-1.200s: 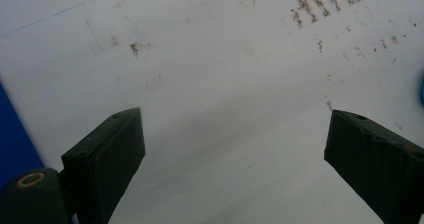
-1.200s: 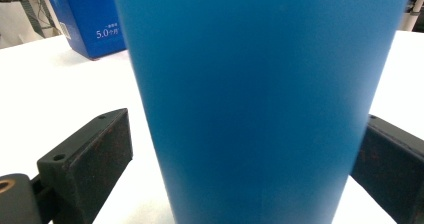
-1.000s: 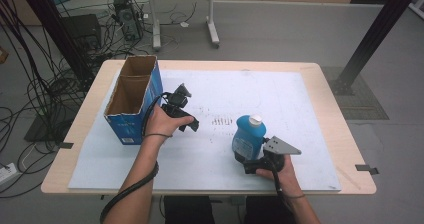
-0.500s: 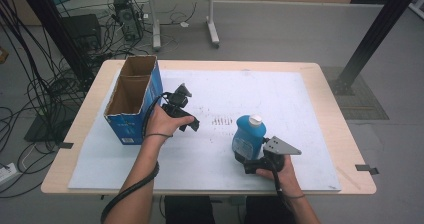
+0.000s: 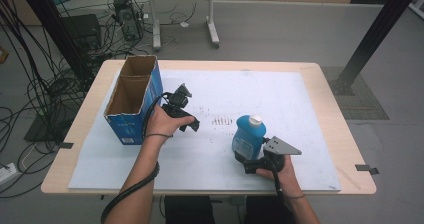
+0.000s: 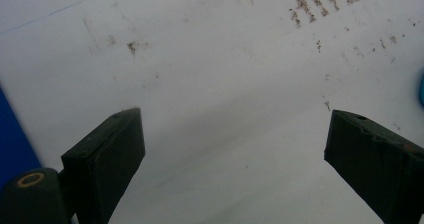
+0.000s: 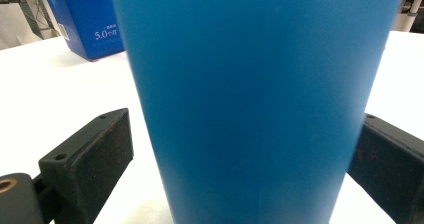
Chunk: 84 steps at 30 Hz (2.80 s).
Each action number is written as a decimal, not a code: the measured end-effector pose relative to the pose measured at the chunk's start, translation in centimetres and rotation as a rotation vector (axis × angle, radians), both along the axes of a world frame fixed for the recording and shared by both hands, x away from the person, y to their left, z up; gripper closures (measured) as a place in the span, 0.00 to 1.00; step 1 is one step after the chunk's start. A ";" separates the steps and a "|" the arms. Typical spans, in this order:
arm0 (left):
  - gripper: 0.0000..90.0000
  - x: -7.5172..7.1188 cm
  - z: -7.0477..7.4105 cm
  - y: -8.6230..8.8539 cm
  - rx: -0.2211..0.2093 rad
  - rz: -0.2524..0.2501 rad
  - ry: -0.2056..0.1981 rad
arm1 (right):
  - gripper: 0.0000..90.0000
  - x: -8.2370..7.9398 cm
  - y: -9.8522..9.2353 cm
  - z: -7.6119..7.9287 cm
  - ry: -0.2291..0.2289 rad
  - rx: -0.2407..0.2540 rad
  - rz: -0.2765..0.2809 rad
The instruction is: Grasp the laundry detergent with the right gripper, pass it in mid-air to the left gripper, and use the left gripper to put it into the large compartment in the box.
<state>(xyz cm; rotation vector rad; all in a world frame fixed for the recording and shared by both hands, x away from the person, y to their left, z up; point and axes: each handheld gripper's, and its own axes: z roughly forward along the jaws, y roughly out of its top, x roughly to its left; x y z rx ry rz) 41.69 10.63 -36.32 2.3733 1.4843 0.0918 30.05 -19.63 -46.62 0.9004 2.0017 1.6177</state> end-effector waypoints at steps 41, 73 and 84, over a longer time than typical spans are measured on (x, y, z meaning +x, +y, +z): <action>0.11 -0.1 0.2 0.0 -0.010 0.005 -0.001 | 0.04 -0.1 0.0 0.0 -0.010 0.003 -0.027; 0.11 -0.1 0.3 -0.2 -0.006 0.000 -0.002 | 0.30 0.0 0.2 0.0 -0.001 -0.023 -0.007; 0.11 -0.3 0.2 -0.3 -0.003 0.001 0.000 | 0.39 0.0 0.2 0.0 -0.003 -0.018 -0.005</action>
